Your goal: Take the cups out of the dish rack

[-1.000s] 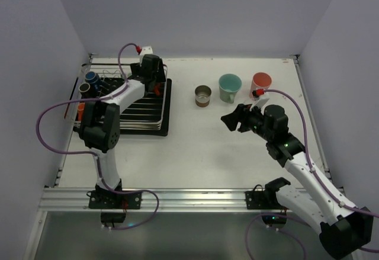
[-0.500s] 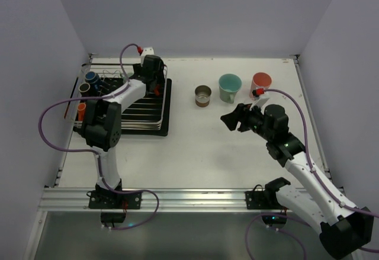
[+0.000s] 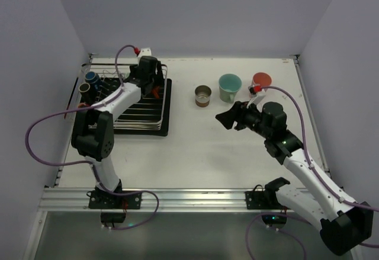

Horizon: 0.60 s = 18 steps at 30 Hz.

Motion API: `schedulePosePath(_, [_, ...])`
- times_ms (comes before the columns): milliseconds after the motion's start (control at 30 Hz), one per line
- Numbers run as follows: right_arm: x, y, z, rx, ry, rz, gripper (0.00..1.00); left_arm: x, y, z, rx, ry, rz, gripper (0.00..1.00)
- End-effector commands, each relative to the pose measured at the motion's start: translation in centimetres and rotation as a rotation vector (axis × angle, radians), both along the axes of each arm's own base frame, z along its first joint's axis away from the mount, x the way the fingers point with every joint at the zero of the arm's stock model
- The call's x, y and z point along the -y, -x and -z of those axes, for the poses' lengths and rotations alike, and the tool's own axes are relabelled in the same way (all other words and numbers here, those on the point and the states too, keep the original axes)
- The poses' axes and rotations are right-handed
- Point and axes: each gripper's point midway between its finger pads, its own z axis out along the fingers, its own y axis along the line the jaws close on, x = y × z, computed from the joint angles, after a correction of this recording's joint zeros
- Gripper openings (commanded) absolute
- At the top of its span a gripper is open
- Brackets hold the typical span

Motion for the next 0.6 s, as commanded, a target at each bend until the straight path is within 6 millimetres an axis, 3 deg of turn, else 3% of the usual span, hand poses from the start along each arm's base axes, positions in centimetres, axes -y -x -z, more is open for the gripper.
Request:
schedulePosePath(0, [-2.0, -0.3, -4.0, 0.065, -0.105, -0.058, 0.64, 0.3, 0.4, -5.4, 0.117, 0.053, -0.002, 0.26])
schedulePosePath(67, [-2.9, -0.5, -4.4, 0.056, -0.146, -0.083, 0.64, 0.1, 0.6, -6.1, 0.133, 0.053, -0.004, 0.25])
schedulePosePath(300, [-5.2, -0.5, -5.2, 0.035, -0.203, -0.144, 0.64, -0.6, 1.4, -5.7, 0.116, 0.046, -0.013, 0.20])
schedulePosePath(400, [-6.2, -0.4, -5.8, 0.017, -0.244, -0.172, 0.64, -0.6, 2.0, -7.8, 0.152, 0.075, -0.007, 0.20])
schedulePosePath(467, [-6.8, -0.3, -6.9, 0.017, -0.313, -0.190, 0.64, -0.5, 2.9, -10.3, 0.199, 0.112, 0.005, 0.20])
schedulePosePath(500, [-7.2, -0.2, -6.8, 0.004, -0.333, -0.204, 0.64, 0.1, 3.5, -10.7, 0.204, 0.149, 0.028, 0.19])
schedulePosePath(533, [-7.4, -0.1, -7.7, 0.028, -0.372, -0.218, 0.64, 0.2, 4.4, -12.7, 0.246, 0.185, 0.043, 0.19])
schedulePosePath(567, [-7.7, 0.0, -8.2, 0.011, -0.412, -0.224, 0.64, 0.5, 5.1, -12.9, 0.249, 0.211, 0.059, 0.19])
